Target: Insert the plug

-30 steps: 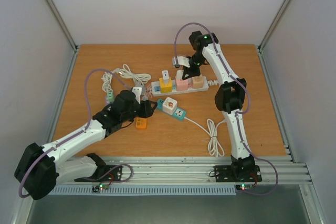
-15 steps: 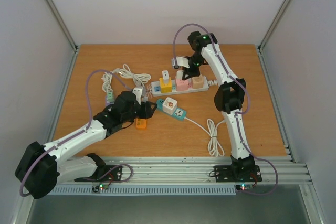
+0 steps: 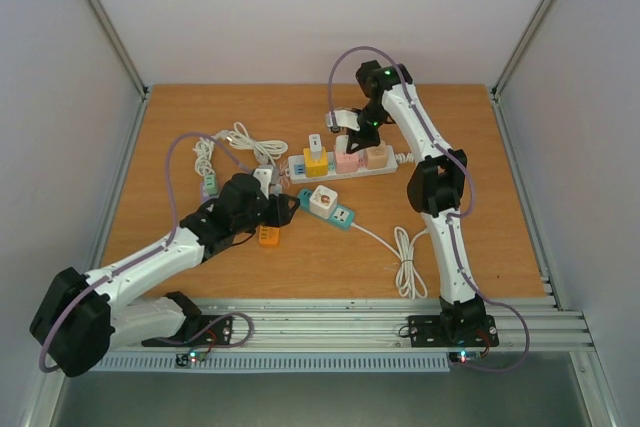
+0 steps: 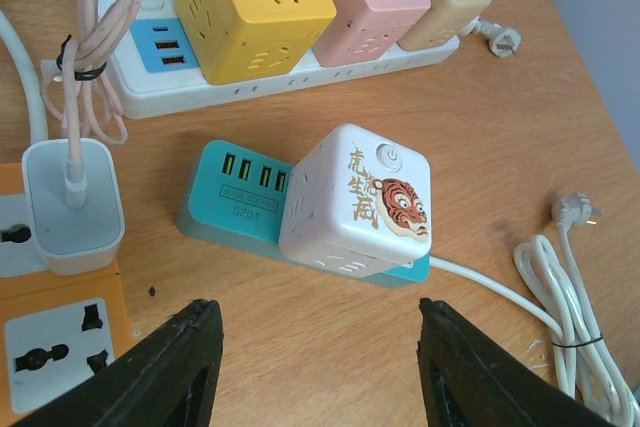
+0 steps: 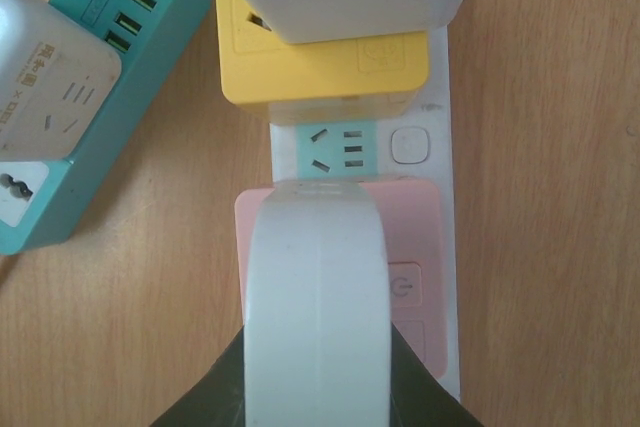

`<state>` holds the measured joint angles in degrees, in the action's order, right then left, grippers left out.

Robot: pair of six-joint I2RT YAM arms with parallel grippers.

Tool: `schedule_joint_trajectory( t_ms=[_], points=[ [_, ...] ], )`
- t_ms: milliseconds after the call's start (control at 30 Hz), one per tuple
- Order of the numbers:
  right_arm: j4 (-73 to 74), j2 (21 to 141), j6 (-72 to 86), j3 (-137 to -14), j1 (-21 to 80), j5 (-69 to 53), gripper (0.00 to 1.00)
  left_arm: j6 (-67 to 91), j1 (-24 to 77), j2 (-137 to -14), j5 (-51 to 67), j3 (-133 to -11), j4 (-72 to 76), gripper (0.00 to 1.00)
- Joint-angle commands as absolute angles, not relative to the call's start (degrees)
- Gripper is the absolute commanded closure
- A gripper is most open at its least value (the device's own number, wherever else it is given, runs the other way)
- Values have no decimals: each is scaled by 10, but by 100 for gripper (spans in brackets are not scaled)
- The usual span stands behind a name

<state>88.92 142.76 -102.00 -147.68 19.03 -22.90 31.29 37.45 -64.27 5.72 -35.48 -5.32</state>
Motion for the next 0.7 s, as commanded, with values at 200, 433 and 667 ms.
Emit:
schedule_joint_trajectory(
  t_ms=[200, 433, 667],
  points=[
    [868, 1469, -1004, -1431, 222, -130, 99, 306, 374, -654, 51, -347, -17, 45],
    [855, 1475, -996, -1431, 226, -119, 99, 302, 374, -649, 48, -346, -23, 45],
    [848, 1444, -966, -1432, 226, -132, 54, 301, 374, -647, 48, -355, -29, 44]
  ],
)
